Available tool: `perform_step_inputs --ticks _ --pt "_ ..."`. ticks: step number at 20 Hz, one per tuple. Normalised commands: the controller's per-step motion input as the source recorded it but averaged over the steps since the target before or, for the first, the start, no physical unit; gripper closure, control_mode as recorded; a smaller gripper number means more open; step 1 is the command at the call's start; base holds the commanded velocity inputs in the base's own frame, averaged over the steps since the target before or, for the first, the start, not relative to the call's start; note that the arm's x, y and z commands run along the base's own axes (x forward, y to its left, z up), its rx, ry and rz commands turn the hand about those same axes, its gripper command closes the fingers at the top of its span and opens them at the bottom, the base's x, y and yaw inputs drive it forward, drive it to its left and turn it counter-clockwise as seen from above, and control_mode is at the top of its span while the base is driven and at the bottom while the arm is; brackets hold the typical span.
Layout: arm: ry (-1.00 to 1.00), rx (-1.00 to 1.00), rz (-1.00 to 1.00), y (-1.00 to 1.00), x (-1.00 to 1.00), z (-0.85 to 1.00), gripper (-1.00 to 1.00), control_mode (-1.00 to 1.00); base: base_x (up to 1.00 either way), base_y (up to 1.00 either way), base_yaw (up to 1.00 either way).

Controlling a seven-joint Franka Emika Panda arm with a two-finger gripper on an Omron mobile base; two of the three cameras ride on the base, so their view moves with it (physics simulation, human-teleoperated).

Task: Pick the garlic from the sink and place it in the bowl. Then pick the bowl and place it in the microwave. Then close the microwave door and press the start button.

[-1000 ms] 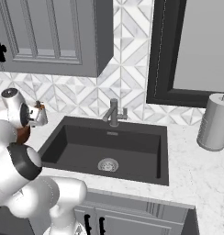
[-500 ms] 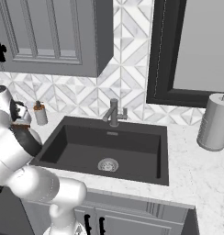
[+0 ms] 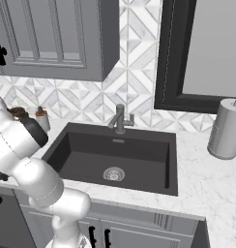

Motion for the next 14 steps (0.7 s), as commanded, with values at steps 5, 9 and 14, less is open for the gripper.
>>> perform_step_inputs --ticks 5,9,14 --pt "0.07 -0.01 0.0 0.14 0.02 -0.14 1.0 -1.0 0.0 0.0 0.0" --pt "0.07 0.0 0.0 0.09 0.0 -0.19 1.0 -1.0 0.0 0.0 0.0" --pt "0.03 0.0 0.0 0.01 0.0 -0.24 -1.0 -1.0 0.0 0.0 0.0"
